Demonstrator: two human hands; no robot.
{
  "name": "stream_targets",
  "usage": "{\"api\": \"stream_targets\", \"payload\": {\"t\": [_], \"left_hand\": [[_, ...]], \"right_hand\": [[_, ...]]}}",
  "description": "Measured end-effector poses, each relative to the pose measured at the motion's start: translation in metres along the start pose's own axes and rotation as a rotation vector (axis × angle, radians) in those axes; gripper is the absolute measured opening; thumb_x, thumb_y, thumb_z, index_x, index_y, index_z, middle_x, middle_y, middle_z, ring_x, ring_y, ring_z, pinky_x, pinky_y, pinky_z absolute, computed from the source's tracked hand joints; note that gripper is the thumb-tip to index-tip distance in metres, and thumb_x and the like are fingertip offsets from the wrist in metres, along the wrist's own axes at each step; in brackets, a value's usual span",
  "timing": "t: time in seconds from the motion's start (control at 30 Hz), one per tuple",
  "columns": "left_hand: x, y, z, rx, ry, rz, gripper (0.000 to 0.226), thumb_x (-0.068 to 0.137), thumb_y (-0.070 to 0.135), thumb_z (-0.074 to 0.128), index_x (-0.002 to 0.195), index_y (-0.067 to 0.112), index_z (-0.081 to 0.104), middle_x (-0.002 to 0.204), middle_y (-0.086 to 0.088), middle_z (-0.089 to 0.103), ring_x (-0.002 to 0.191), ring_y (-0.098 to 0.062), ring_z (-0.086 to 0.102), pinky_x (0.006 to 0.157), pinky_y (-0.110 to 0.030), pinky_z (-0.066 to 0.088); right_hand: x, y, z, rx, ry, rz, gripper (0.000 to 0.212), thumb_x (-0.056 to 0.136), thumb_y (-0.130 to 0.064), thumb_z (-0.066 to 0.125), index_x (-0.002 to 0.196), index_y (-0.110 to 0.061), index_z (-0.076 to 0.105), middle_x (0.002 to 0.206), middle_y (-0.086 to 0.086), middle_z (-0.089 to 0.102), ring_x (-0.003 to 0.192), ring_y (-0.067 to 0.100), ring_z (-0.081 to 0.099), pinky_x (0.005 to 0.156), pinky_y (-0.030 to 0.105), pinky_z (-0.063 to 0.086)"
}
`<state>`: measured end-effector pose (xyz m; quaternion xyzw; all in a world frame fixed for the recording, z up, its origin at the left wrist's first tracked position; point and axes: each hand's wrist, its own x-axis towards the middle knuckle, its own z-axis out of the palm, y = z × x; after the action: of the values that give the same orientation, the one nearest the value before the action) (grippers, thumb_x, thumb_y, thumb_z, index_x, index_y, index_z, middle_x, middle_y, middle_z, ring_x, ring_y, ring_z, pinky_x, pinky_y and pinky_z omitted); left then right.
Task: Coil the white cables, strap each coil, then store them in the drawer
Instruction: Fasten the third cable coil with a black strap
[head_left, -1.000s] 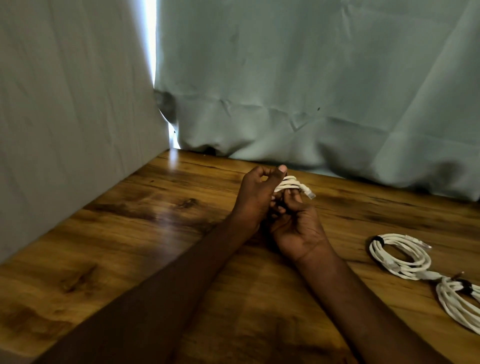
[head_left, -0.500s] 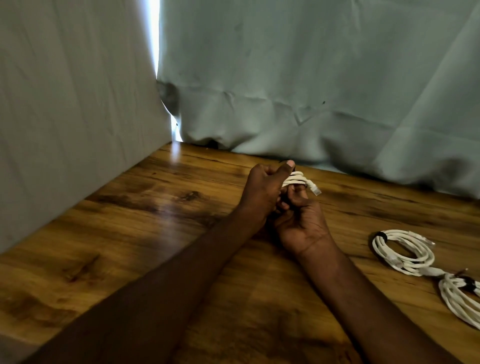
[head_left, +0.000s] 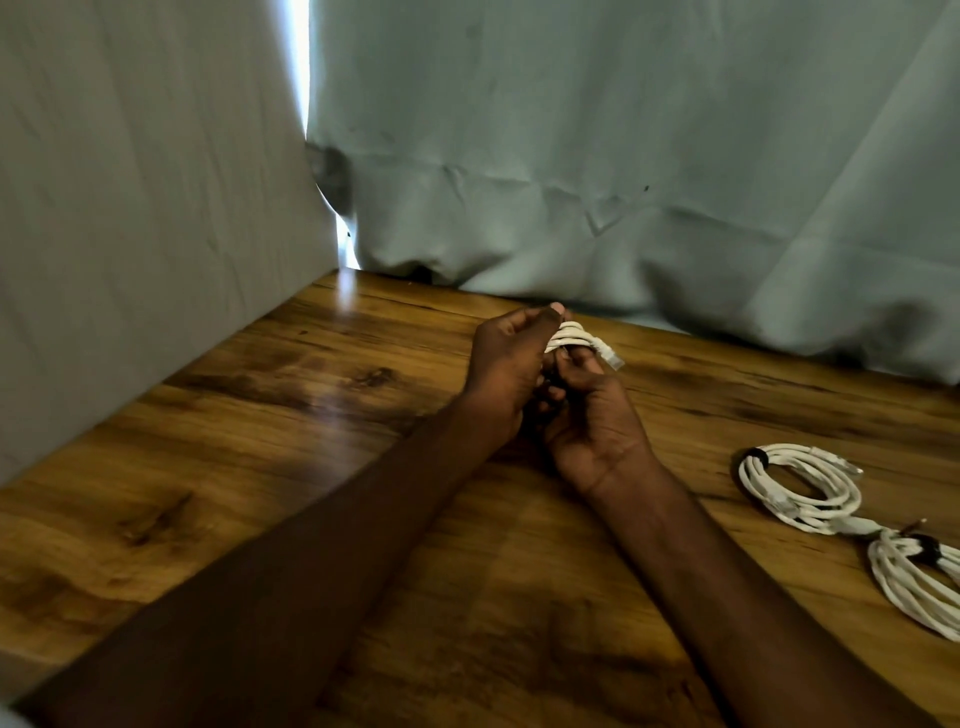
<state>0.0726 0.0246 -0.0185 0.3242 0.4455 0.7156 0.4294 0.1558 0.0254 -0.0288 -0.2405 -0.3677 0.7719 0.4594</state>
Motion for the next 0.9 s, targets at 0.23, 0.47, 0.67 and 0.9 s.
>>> {"api": "stream_targets", "payload": {"t": [0.23,0.47,0.67,0.9], "left_hand": [[0.007,0.001,-0.008,0.094,0.002,0.109,0.025,0.101,0.026,0.062,0.103,0.006,0.077,0.069,-0.011,0.069,0.036,-0.012,0.05,0.038,-0.018,0.04],[0.026,0.004,-0.028,0.111,0.094,0.254,0.021,0.099,0.014,0.062,0.087,0.008,0.078,0.075,-0.012,0.073,0.066,-0.022,0.067,0.063,-0.029,0.053],[0.048,0.004,-0.06,0.198,0.316,0.381,0.018,0.086,0.024,0.065,0.088,0.016,0.081,0.075,-0.001,0.075,0.067,-0.017,0.067,0.064,-0.039,0.054],[0.055,0.004,-0.074,0.204,0.359,0.363,0.025,0.077,0.04,0.065,0.089,0.027,0.082,0.083,0.001,0.077,0.081,-0.021,0.071,0.081,-0.046,0.059]], "right_hand": [[-0.004,0.002,0.003,-0.154,0.039,-0.104,0.023,0.103,-0.006,0.053,0.117,-0.012,0.071,0.077,-0.004,0.068,0.055,0.003,0.056,0.051,0.018,0.046],[-0.013,0.001,0.003,-0.602,0.1,-0.266,0.017,0.098,-0.011,0.068,0.11,-0.016,0.077,0.075,0.01,0.073,0.063,0.015,0.064,0.06,0.027,0.054],[-0.02,-0.007,0.009,-0.583,-0.061,-0.422,0.014,0.098,-0.009,0.066,0.11,-0.008,0.073,0.081,0.013,0.077,0.069,0.018,0.069,0.059,0.022,0.05],[-0.028,-0.017,0.009,-0.545,-0.273,-0.454,0.039,0.091,0.005,0.044,0.114,-0.006,0.074,0.108,0.01,0.079,0.109,0.019,0.073,0.079,0.025,0.049]]}}
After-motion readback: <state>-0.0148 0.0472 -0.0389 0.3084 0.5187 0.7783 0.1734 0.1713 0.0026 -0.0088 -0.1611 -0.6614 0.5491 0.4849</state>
